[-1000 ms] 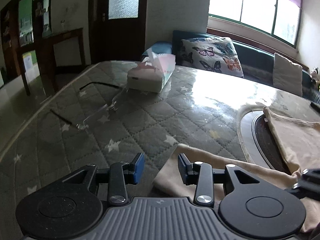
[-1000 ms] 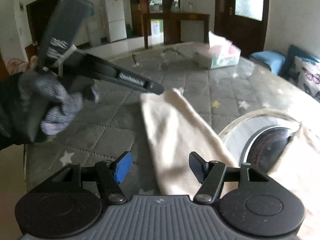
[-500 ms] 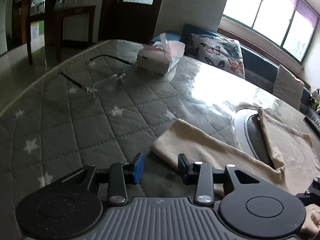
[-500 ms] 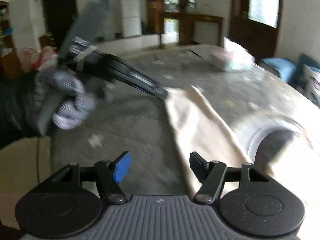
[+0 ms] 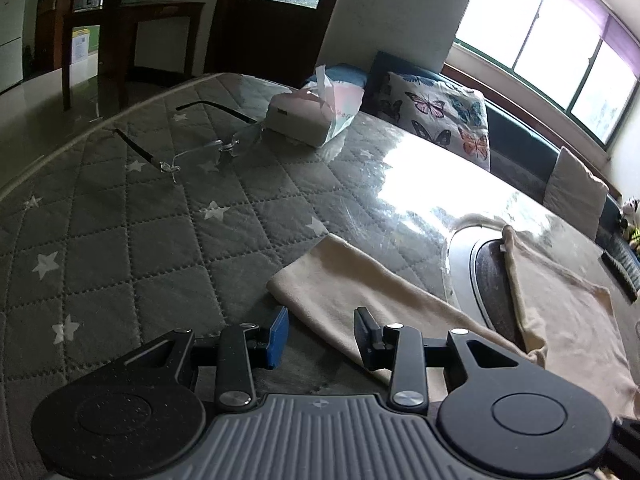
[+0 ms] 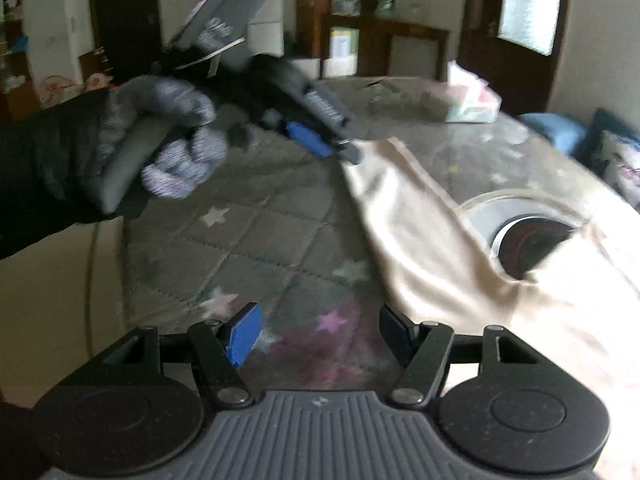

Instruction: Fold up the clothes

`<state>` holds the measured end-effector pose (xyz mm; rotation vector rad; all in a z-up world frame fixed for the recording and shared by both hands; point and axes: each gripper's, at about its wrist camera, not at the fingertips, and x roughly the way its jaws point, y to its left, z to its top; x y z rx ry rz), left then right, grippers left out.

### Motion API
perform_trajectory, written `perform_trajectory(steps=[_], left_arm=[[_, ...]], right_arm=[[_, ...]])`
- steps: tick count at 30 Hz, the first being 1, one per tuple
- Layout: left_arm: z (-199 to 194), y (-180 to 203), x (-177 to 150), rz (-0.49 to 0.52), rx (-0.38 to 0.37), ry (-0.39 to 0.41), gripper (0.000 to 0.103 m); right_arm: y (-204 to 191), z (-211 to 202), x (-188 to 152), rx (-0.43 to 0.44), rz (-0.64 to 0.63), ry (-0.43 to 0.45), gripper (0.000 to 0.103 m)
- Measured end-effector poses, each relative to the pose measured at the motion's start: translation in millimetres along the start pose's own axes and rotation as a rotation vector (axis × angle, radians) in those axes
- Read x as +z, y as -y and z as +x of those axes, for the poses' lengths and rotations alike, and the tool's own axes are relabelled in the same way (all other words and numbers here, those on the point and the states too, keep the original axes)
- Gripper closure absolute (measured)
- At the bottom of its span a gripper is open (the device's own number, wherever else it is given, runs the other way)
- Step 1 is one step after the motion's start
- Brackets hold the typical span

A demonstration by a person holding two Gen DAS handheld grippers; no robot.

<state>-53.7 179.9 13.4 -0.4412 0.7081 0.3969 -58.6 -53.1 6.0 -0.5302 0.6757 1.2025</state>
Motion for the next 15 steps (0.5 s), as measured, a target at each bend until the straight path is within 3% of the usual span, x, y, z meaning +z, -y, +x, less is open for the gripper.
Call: perform_trajectory(steps=[3,6,9,12,15], left_arm=[[-0.4,1.9,-0.9,-0.017,0.015,0.005,0.065],[-0.7,3.7,-1.9,-0.034,0.03,0.011,0.065],[0.3,3.9,-3.7,-0.06,0.054,0.017,0.066],[2.6,5.5,-3.5,-0.083,0.067,0.025,0.068],[8.9,8.6,0.5,-0.097,0.1,0.028,0.08]], right_arm=[[16.9,12.4,2.2,-0.047,0.059,-0.014,0.035],[13.6,16.8,-0.9,-0.029,0.05,-0.019,0.033],[6.2,8.4,-2.5,0.018,0.034,-0.005,0.039],[6.6,-1.8,-2.4,0.011,0.031,0.013,0.041],[12.0,-15.0,-1.8,-0.004,0.046,0.038,0.042]])
